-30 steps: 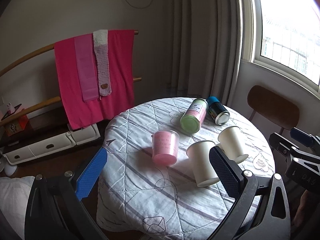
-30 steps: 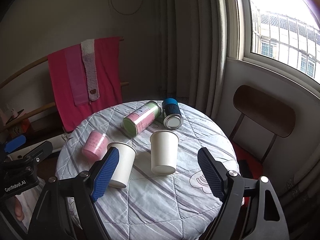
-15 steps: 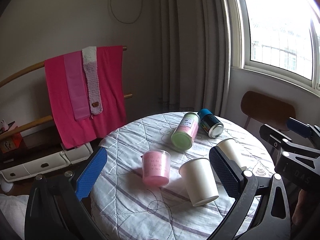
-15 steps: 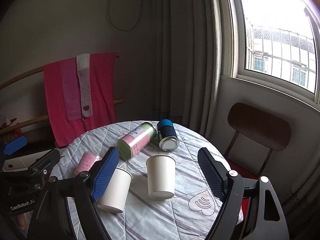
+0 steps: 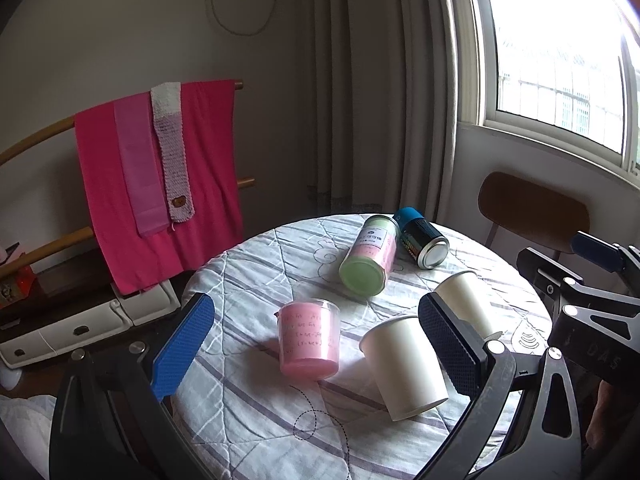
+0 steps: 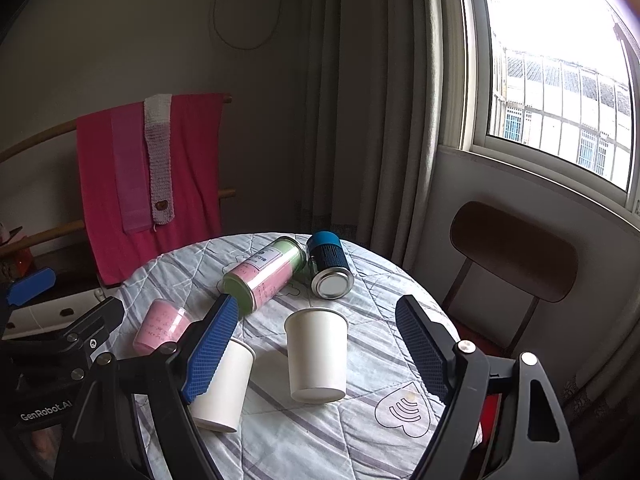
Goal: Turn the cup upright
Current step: 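Move the left gripper toward the pink plastic cup, then close the left gripper around the pink plastic cup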
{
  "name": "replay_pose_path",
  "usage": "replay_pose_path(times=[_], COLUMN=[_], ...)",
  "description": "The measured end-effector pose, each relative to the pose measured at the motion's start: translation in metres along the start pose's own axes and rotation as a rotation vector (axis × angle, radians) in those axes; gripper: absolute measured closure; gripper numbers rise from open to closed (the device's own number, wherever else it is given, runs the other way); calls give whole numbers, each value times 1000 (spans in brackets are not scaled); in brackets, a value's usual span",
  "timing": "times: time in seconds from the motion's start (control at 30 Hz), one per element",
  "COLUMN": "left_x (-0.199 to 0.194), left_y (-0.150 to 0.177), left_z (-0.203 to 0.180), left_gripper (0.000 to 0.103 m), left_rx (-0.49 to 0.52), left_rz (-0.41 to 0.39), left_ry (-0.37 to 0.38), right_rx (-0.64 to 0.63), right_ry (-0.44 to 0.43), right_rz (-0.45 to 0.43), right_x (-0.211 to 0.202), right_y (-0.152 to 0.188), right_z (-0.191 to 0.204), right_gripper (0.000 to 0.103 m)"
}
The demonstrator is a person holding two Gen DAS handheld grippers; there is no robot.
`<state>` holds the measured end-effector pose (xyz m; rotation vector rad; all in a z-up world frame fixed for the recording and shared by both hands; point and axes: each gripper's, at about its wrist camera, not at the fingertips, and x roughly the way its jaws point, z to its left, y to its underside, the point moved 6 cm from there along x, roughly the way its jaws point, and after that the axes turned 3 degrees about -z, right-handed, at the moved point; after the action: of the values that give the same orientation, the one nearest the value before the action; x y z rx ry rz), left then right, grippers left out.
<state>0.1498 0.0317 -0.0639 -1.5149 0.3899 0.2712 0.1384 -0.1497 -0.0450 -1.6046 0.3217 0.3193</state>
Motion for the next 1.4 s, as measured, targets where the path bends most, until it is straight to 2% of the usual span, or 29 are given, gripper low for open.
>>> replay_pose_path(times=[0.13,0.3,0.5,0.67,0.8,0.93,1.03,1.1,1.4], left_x=[17,51,80,97,110,119,121,121,100], left_y=[7,22,38,43,51,59,62,63,70], left_z=[8,21,22,22,25,25,22,21,28], left_gripper=[0,0,0,1,12,14,22,41,40], left_rx=[2,-48,-34,-22,-19,-3,8,16,36], left_rz=[56,188,264,292,336,365,371,379,369], left_ry=[12,29,42,61,75,80,95,98,96], right_rx=[6,20,31,42,53,51,48,48,29], right_ry=[-4,-18,-44,-76,-98,-109,-113,-117,-141], right_rz=[21,61,111,159,188,200,202,203,237], right_x=[7,19,35,49,58,62,62,62,51], right_y=[2,7,12,18,23,25,24,24,35], right_z=[2,5,13,19,23,25,27,28,41], right_gripper=[21,21,21,21,21,21,21,21,21])
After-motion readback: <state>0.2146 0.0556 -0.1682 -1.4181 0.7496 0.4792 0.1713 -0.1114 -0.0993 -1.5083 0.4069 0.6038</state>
